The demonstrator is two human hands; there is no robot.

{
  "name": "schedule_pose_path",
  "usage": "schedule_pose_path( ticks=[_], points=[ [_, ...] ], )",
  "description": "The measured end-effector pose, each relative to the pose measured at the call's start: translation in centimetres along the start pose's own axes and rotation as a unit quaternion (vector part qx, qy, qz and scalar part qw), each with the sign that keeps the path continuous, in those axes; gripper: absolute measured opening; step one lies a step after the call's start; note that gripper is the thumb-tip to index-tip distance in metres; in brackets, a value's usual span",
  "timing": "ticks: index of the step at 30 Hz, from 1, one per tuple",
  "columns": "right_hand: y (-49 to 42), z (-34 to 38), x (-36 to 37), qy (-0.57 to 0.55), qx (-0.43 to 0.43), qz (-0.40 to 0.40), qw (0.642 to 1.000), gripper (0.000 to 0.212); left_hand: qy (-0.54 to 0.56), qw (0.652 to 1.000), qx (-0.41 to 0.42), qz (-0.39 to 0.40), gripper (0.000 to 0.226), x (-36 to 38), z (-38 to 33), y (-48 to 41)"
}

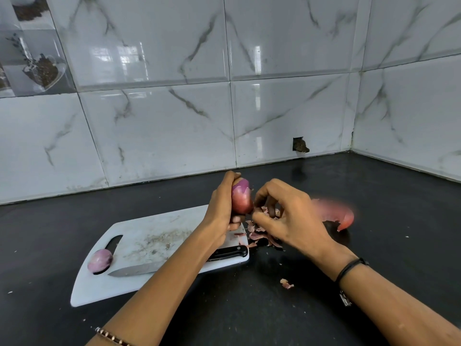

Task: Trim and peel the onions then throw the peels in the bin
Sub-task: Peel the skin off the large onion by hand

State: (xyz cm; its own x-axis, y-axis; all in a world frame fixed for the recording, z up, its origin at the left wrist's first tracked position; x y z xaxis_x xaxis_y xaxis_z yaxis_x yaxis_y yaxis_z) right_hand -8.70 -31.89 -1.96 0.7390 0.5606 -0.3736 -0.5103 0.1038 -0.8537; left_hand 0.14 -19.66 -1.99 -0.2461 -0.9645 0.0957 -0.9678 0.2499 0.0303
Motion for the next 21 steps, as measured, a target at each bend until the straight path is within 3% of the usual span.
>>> schedule_pose_path(
  ticks=[3, 11, 21],
  points=[
    [-0.1, 0.0, -0.2, -0.018, 0.012, -0.028, 0.999, 0.005, 0.020, 1.000, -0.015, 0.009, 0.035, 0.2, 0.2, 0.1],
    [-0.2, 0.1, -0.3, -0.045, -0.013, -0.045, 0.998, 0.017, -0.017, 1.000, 0.024, 0.008, 0.027, 0.0, -0.5, 0.6],
    [-0.1, 0.2, -0.3, -0.047, -0.030, -0.022, 0.998, 0.012, -0.086, 0.993, 0.050, -0.062, 0.031, -0.2, -0.4, -0.4]
  ],
)
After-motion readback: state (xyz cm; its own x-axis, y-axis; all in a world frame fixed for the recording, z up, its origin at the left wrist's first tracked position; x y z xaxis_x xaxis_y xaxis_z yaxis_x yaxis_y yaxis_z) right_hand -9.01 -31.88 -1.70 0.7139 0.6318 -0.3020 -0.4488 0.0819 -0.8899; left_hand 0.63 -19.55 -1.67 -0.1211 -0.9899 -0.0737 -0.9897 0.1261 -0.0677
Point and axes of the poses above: each hand's wrist, its own y-axis away from the middle knuckle, its own x-axis out of the palm, z = x × y, the point moved 3 cm from there along -y, towards the middle knuckle, and after that the axes turned 11 degrees about -z, right-handed, at the moved point
